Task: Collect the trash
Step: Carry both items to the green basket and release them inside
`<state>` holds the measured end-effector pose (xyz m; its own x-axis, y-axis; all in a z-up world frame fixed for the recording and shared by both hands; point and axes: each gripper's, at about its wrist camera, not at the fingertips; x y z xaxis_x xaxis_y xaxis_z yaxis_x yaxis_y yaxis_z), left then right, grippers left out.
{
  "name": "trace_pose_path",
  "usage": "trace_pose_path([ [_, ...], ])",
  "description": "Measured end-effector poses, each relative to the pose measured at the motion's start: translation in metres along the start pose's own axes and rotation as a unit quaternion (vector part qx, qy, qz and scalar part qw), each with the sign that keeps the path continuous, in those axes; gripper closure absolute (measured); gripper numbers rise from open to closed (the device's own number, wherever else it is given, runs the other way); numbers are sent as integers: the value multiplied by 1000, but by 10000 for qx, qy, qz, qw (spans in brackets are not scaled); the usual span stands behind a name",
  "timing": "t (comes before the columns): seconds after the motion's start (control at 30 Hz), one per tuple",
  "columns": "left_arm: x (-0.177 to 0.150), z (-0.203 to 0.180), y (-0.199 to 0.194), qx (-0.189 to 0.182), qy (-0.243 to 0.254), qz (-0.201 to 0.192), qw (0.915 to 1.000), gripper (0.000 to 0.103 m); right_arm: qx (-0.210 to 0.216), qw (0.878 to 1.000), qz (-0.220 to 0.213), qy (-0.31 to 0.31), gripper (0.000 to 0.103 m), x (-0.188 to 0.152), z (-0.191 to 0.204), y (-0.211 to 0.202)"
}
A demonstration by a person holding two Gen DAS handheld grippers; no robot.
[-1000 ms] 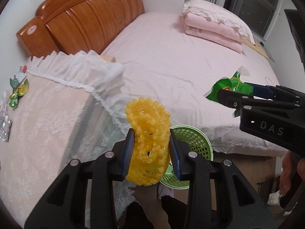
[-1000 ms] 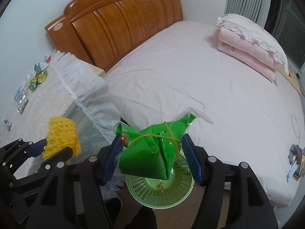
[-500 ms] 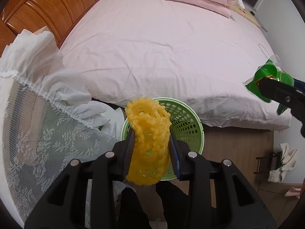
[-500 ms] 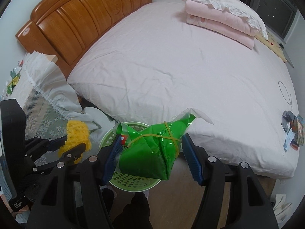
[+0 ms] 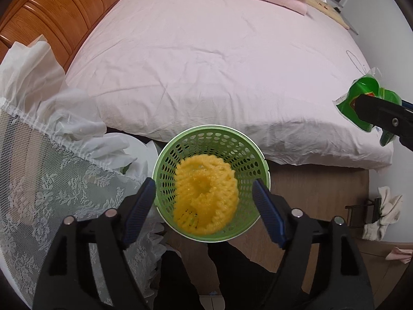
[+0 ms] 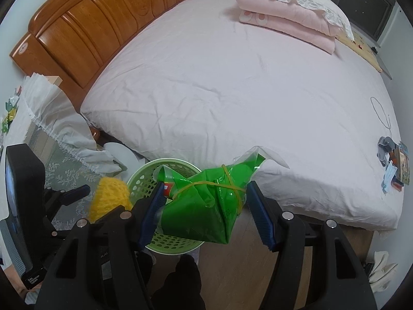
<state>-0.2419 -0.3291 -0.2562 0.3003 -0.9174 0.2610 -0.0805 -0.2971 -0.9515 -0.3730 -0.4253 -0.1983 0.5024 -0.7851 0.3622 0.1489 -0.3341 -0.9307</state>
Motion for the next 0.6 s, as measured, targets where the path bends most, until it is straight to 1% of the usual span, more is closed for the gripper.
trace_pose_path([
  [0.07,1,-1,-5,-3,15,-28,10000,21,7,10000,14,20,38,1,-2,2],
  [0.17,1,-2,-12,36,22,-55,10000,12,36,10000,52,56,38,2,-5,4],
  [0.23,1,-3,-17,106,39,-139,9998,12,45,9999,71,70,38,2,-6,6],
  [0.4,0,2,-34,433,106,-221,9988,12,119,9998,150,49,38,1,-4,14],
  [0.47,-2,7,-43,514,82,-274,9983,10,171,9997,201,5,38,-1,0,21],
  [0.5,-3,10,-48,572,58,-320,9978,8,189,9995,238,-22,38,-2,2,26],
  [0.6,-8,19,-64,672,-67,-444,9967,8,350,9984,437,-64,38,-8,11,43],
])
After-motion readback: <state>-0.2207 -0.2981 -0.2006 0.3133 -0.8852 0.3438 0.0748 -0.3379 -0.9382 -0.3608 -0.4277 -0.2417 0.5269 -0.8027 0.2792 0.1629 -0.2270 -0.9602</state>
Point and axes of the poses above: each gripper's, at about its wrist camera, not at the fingertips, and y roughly the way its jaws point, z to its left, x to its top, and after that the axes turned 6 degrees about -x, right-handed
